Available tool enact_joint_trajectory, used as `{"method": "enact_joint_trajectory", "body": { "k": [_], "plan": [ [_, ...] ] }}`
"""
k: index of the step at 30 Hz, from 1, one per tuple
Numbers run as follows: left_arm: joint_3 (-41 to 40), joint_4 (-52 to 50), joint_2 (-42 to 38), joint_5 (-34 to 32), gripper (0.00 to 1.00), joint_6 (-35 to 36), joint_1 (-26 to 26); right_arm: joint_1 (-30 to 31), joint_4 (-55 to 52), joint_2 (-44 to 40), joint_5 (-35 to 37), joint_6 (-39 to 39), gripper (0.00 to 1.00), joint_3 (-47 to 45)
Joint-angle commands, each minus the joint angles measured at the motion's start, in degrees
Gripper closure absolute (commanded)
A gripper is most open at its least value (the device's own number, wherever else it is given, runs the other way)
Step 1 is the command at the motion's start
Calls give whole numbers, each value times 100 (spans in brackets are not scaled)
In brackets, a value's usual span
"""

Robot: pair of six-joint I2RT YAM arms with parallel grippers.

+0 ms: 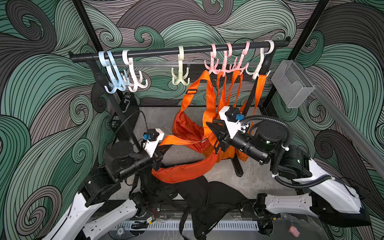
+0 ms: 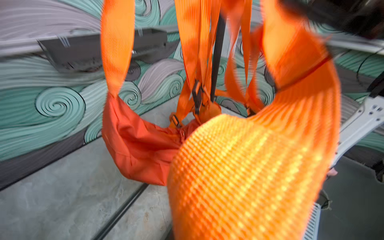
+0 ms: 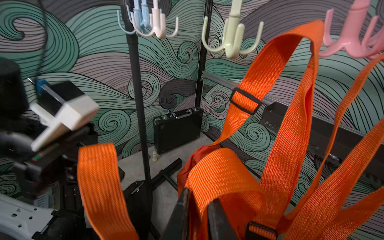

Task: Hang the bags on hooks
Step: Pick up the bag from the bag.

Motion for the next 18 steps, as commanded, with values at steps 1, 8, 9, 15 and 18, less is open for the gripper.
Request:
{"method": "enact_joint_trajectory", "body": {
  "k": [1, 8, 9, 15, 18],
  "plan": [
    [967, -1070, 556, -209, 100, -213, 40, -48, -43, -154, -789, -232, 47, -269],
    [2235, -1661, 1299, -482, 100, -325, 32, -60, 208, 217, -2094, -561, 29, -195],
    [2358, -1701, 1355, -565, 100, -348, 36, -56, 381, 315, -2417, -513, 27, -296],
    [3001, -1966, 1658, -937, 100, -426, 32, 112, 1410, 948, -2554, -432, 25, -519],
    [3257, -2079, 1710, -987, 100, -409, 29, 244, 1634, 1289, -2009, -649, 25, -538]
  ]
}}
